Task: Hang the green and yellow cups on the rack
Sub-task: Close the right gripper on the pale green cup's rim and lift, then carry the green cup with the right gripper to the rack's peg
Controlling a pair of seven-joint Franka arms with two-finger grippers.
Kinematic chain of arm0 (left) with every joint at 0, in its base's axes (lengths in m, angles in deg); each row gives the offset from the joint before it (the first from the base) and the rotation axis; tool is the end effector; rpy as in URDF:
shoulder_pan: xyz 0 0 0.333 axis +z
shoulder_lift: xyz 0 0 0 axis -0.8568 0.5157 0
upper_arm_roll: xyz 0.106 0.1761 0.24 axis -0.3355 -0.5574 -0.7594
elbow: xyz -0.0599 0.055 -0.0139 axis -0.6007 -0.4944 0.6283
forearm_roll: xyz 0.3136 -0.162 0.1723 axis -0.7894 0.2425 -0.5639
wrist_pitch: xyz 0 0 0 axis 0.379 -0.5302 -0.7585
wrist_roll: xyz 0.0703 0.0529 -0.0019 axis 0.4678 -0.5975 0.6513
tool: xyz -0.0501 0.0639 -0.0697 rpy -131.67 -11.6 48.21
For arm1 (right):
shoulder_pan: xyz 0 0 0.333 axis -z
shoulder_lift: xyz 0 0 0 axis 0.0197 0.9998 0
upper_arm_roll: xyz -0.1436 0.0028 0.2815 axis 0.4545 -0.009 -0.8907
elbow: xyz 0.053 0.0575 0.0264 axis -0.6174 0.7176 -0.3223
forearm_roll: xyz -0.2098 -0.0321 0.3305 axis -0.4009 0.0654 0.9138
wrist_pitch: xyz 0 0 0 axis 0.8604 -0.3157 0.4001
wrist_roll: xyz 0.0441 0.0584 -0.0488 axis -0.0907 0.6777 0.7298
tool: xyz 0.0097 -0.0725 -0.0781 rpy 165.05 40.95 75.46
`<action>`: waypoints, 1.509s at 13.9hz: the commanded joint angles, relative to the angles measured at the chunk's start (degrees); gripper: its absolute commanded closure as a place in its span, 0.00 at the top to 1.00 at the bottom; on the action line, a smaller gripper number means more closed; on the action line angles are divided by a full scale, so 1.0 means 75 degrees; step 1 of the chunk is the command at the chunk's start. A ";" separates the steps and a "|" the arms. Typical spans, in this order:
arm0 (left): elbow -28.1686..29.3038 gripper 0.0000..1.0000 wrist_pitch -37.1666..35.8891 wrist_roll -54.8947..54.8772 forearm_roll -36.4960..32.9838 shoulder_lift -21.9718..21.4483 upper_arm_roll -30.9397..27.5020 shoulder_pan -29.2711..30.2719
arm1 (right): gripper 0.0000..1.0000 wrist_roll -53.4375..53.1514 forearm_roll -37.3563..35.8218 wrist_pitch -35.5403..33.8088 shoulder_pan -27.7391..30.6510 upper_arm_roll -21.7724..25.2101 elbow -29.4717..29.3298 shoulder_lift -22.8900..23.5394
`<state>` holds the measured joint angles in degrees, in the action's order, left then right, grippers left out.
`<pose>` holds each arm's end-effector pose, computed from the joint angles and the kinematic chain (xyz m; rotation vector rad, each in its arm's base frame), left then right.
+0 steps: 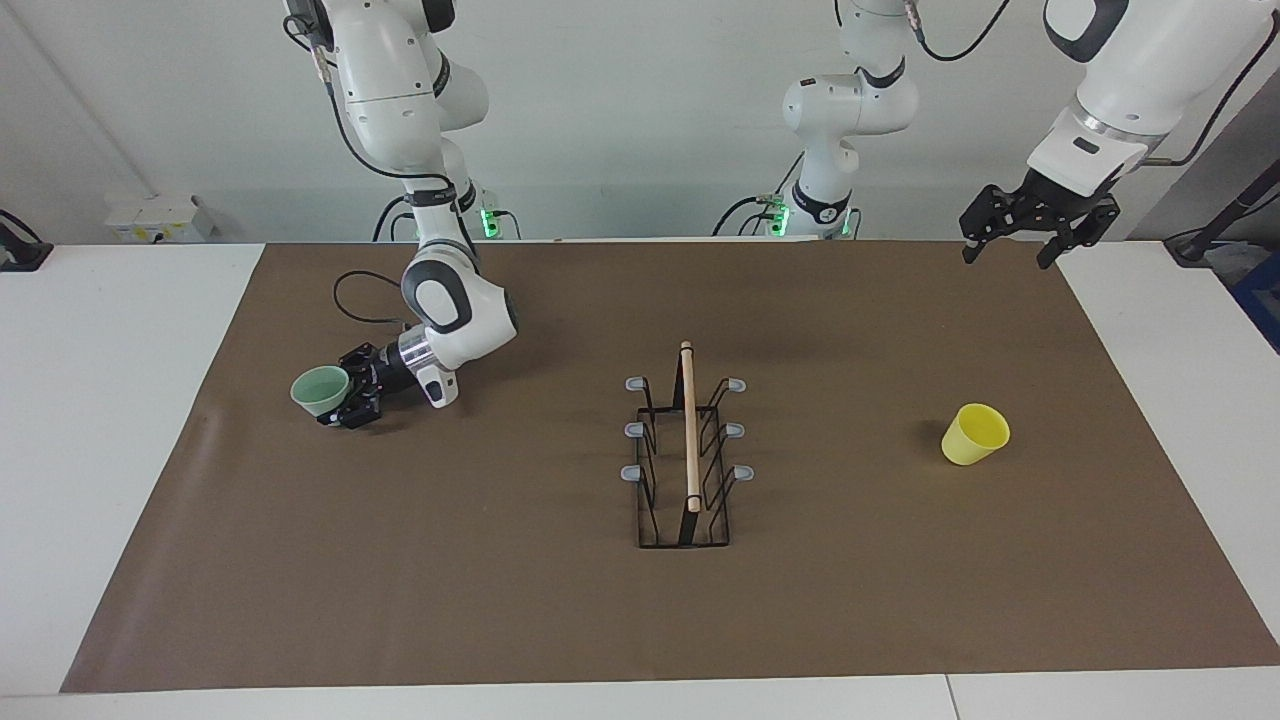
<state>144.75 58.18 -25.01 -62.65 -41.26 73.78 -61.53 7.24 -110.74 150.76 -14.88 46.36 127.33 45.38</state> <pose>0.5443 -0.0155 0.6365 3.1096 -0.2576 -0.0426 0.4947 0.0361 0.2077 1.2612 1.5455 -0.7929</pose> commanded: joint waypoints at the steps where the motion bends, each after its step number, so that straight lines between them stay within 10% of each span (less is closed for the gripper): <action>1: 0.0002 1.00 -0.0113 0.0073 -0.0160 -0.0063 0.0015 0.0015 | 0.00 -0.0065 0.0553 -0.0195 -0.0345 -0.0055 -0.0228 -0.0126; 21: 0.0002 1.00 -0.0113 0.0073 -0.0160 -0.0063 0.0015 0.0015 | 0.00 0.0019 0.8348 -0.0596 -0.0277 -0.0055 -0.3815 -0.1214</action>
<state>144.75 58.18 -25.01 -62.65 -41.26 73.78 -61.53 9.20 -52.81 145.01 -17.99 46.42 99.57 38.11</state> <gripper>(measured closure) 0.000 0.308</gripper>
